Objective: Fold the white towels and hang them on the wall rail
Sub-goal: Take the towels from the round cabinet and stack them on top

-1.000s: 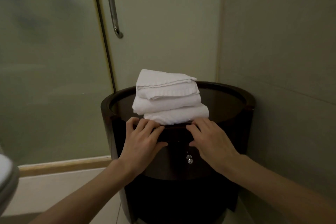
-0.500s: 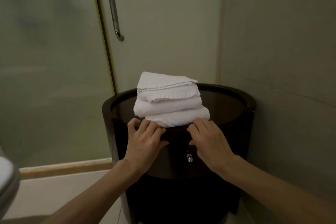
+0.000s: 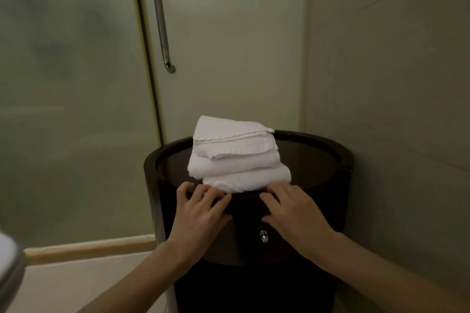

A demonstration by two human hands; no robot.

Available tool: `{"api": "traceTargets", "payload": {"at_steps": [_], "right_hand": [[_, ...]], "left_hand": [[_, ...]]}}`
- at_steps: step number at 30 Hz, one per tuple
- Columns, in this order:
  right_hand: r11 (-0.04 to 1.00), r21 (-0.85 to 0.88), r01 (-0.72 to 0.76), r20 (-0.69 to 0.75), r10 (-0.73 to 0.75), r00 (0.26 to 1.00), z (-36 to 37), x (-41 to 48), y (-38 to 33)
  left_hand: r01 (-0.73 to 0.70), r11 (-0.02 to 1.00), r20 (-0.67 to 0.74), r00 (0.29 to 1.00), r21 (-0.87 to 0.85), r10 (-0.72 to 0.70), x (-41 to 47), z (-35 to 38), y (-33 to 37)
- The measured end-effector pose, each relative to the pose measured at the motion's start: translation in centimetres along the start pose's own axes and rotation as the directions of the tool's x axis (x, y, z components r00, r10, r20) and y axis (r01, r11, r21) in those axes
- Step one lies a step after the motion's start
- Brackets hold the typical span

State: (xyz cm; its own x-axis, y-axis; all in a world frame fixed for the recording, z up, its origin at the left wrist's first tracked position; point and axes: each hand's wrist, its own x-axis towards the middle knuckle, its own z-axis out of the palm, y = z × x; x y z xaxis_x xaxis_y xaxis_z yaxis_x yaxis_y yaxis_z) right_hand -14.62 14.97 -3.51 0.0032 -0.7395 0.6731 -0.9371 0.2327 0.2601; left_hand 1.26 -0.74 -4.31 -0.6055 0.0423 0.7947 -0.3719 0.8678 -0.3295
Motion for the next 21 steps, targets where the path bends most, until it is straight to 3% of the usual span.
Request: {"api": "traceTargets", "payload": {"at_steps": [9, 11, 15, 21], "right_hand": [[0.998, -0.054, 0.015, -0.083, -0.020, 0.996, -3.6, 3.2, 1.1], [0.997, -0.072, 0.034, -0.093, -0.040, 0.995, -3.9, 4.0, 1.3], [0.983, -0.166, 0.076, 0.060, -0.067, 0.996, -4.0, 5.6, 1.8], [0.973, -0.209, 0.092, 0.149, -0.061, 0.987, -3.0, 7.5, 2.5]], "left_hand": [[0.019, 0.996, -0.031, 0.999, -0.084, -0.022, 3.3, -2.8, -1.5], [0.048, 0.997, 0.051, 0.998, -0.068, -0.044, 4.4, -3.0, -2.3], [0.068, 0.997, 0.308, 0.949, 0.023, -0.072, 6.6, -2.9, -4.0], [-0.025, 0.998, 0.493, 0.870, 0.066, -0.011, 8.7, -2.7, -4.6]]}}
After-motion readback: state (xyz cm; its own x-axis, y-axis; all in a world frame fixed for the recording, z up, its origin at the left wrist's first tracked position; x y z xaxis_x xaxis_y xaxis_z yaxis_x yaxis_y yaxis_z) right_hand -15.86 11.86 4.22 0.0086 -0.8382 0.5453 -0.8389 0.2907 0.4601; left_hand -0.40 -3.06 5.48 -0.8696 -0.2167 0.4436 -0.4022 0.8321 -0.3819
